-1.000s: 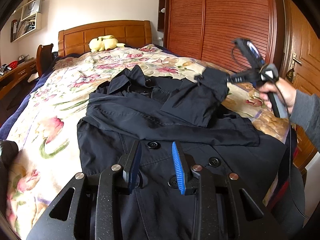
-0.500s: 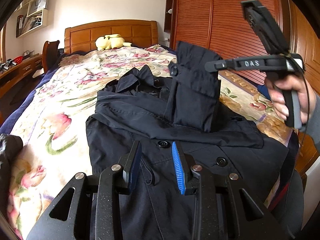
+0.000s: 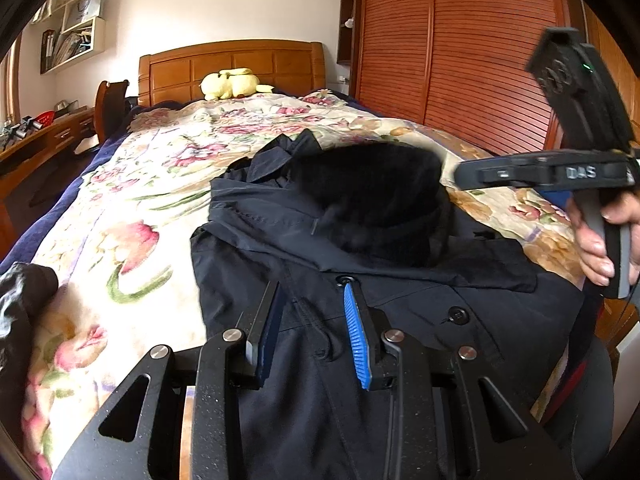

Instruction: Fold large clothes

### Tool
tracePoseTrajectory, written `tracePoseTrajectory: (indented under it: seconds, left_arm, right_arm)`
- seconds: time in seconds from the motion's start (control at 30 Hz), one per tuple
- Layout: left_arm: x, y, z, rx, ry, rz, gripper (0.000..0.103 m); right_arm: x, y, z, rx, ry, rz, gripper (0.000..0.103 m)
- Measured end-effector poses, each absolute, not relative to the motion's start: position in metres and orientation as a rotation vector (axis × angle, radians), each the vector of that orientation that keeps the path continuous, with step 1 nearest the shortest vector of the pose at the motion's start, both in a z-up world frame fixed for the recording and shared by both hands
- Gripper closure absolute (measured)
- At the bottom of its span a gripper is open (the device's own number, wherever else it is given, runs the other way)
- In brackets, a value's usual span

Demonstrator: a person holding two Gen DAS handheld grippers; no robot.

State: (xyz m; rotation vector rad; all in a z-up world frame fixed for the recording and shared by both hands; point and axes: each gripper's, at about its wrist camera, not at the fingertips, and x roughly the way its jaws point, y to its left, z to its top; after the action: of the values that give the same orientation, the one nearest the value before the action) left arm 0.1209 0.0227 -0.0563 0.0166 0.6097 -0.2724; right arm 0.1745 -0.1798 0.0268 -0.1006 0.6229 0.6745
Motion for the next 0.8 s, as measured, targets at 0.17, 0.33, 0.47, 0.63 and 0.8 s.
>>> tracePoseTrajectory:
  seconds: [0.17,0.33,0.47,0.63,0.8]
  left_arm:
    - [0.120,0.036,-0.057,-0.001,0.610,-0.250,0.070]
    - [0.118,0.044,-0.060,-0.007,0.614,-0.232,0.070]
    - [0.118,0.048,-0.063,0.003,0.625,-0.218,0.070]
    - [0.117,0.059,-0.068,0.018,0.641,-0.192,0.070]
    - [0.117,0.077,-0.072,-0.002,0.650,-0.160,0.070]
  right_arm:
    - [0.172,-0.193,0.019,-0.131,0.612,0.601,0.055]
    - [0.202,-0.186,-0.017,-0.182,0.683,0.538,0.055]
    - [0.222,-0.164,-0.045,-0.160,0.744,0.571,0.055]
    - [0.231,-0.135,-0.082,-0.194,0.845,0.644,0.055]
    - [0.232,-0.136,-0.092,-0.227,0.783,0.619,0.055]
